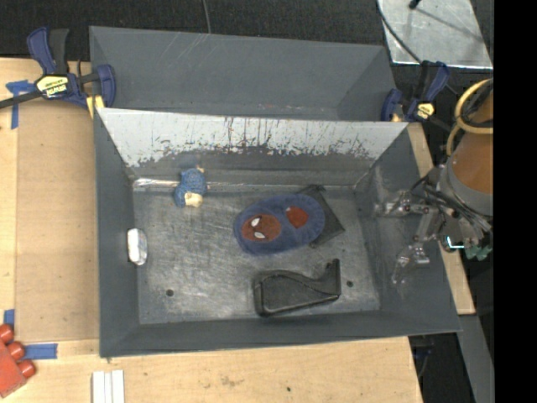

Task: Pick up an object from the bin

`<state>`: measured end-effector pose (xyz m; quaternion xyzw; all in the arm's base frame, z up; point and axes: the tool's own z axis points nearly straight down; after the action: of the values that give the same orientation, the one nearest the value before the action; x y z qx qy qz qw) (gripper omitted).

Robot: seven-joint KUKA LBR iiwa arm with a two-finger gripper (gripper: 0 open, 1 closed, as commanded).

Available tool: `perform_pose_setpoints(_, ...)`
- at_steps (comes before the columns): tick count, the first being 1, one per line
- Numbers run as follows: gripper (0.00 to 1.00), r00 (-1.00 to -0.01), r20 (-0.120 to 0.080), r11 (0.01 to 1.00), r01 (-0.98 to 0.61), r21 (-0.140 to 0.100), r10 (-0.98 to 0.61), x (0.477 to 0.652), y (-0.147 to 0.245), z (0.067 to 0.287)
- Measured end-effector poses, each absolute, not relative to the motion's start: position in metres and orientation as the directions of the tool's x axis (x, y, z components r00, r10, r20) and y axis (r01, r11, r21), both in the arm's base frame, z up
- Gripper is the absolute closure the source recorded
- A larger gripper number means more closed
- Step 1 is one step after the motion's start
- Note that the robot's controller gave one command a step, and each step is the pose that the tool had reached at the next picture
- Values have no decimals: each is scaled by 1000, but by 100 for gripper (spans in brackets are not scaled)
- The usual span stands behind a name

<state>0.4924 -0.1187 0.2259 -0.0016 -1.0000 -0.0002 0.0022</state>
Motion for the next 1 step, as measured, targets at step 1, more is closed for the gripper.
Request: perform_pose_setpoints(1,0,-999,2,999,-54,3,-54,536,-73,133)
